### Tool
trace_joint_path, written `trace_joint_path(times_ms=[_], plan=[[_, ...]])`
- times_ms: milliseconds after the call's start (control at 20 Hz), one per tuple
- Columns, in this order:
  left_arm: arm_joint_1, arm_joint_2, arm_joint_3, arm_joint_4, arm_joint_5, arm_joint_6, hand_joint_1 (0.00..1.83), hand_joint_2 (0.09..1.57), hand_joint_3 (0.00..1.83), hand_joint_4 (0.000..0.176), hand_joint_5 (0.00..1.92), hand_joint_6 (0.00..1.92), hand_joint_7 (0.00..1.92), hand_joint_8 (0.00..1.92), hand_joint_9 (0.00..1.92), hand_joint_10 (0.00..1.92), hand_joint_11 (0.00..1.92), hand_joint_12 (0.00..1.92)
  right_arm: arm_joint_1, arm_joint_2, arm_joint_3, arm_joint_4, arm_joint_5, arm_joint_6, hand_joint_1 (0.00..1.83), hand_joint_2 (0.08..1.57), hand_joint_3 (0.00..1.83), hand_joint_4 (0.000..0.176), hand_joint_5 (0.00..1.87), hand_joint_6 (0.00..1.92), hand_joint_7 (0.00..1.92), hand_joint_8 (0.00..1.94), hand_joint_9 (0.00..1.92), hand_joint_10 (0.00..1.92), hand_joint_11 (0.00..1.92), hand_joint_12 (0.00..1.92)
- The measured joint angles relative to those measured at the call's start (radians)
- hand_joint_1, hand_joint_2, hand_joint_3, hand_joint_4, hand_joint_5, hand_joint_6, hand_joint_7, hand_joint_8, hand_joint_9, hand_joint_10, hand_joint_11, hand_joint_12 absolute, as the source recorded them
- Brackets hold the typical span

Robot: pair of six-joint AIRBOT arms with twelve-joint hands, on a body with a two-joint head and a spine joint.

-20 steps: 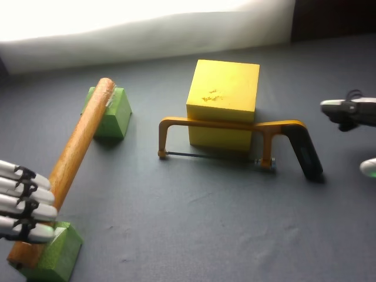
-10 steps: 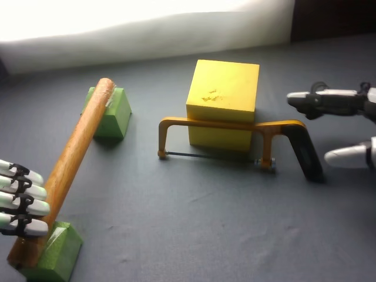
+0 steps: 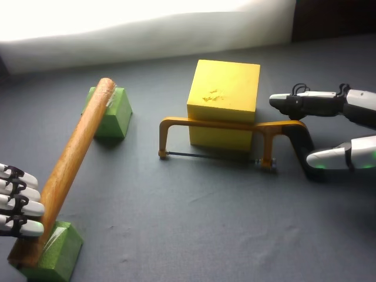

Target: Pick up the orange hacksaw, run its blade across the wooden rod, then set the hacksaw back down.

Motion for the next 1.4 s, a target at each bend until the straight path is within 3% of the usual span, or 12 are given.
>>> trace_joint_path(times_ms=[700, 950, 1150, 1200, 1400], plan=[[-0.012, 0.000, -0.004, 0.006, -0.003, -0.015, 0.14, 1.19, 0.00, 0.000, 0.05, 0.00, 0.04, 0.00, 0.03, 0.00, 0.00, 0.16, 0.037, -0.040, 0.000, 0.000, -0.089, -0.068, 1.00, 1.15, 0.00, 0.000, 0.24, 0.00, 0.23, 0.00, 0.26, 0.00, 0.00, 0.86], [-0.013, 0.000, -0.006, 0.003, 0.001, -0.016, 0.11, 1.21, 0.00, 0.000, 0.03, 0.00, 0.02, 0.00, 0.01, 0.00, 0.00, 0.08, 0.044, -0.050, 0.000, 0.005, -0.112, -0.074, 0.96, 1.17, 0.00, 0.000, 0.24, 0.00, 0.23, 0.00, 0.27, 0.01, 0.00, 0.85], [-0.013, 0.000, -0.006, 0.002, 0.002, -0.016, 0.13, 1.20, 0.00, 0.000, 0.03, 0.00, 0.02, 0.00, 0.02, 0.00, 0.00, 0.24, 0.055, -0.050, 0.002, 0.002, -0.121, -0.086, 0.99, 1.15, 0.00, 0.000, 0.23, 0.00, 0.23, 0.00, 0.25, 0.00, 0.00, 0.78], [-0.013, 0.000, -0.006, 0.001, 0.002, -0.016, 0.10, 1.20, 0.00, 0.000, 0.05, 0.00, 0.05, 0.00, 0.04, 0.00, 0.00, 0.19, 0.055, -0.050, 0.001, 0.002, -0.121, -0.090, 1.00, 1.14, 0.00, 0.000, 0.24, 0.00, 0.24, 0.00, 0.27, 0.01, 0.00, 0.86], [-0.013, 0.000, -0.004, 0.001, 0.002, -0.016, 0.11, 1.20, 0.00, 0.000, 0.05, 0.00, 0.04, 0.00, 0.04, 0.00, 0.00, 0.18, 0.056, -0.050, 0.001, 0.002, -0.121, -0.092, 1.00, 1.14, 0.00, 0.000, 0.23, 0.00, 0.25, 0.01, 0.28, 0.01, 0.00, 0.85]])
